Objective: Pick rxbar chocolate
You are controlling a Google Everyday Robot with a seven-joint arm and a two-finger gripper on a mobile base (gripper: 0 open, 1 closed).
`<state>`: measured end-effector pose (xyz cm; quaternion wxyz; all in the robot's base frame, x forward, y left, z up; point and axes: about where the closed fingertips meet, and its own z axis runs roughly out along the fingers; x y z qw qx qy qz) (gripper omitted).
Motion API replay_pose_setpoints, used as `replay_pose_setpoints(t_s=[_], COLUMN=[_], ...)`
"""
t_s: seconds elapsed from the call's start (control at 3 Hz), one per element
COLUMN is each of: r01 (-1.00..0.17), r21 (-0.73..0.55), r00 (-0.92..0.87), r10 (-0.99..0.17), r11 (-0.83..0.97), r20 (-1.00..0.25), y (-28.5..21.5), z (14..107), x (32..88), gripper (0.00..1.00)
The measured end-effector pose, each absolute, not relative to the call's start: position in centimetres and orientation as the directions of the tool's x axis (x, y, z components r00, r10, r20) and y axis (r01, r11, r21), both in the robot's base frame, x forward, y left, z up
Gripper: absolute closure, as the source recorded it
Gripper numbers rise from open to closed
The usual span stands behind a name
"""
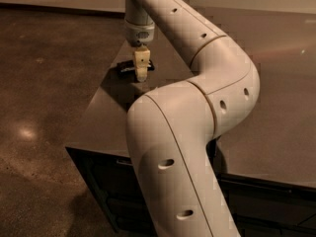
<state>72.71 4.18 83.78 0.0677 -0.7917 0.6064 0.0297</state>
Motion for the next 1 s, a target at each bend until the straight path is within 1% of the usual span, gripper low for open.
replay_pose_setpoints(t_s=[0.33, 1.0], r01=[-0.965, -0.965], r21=[-0.071, -0.071], r00=[0.262, 0.259], r10=[-0.957, -0.957], r11=[-0.254, -0.251], r20=[-0.129, -0.128], y=[4.14, 3.99], z=[83.82, 83.98], x=[72.7, 72.69], gripper=[0.53, 0.54])
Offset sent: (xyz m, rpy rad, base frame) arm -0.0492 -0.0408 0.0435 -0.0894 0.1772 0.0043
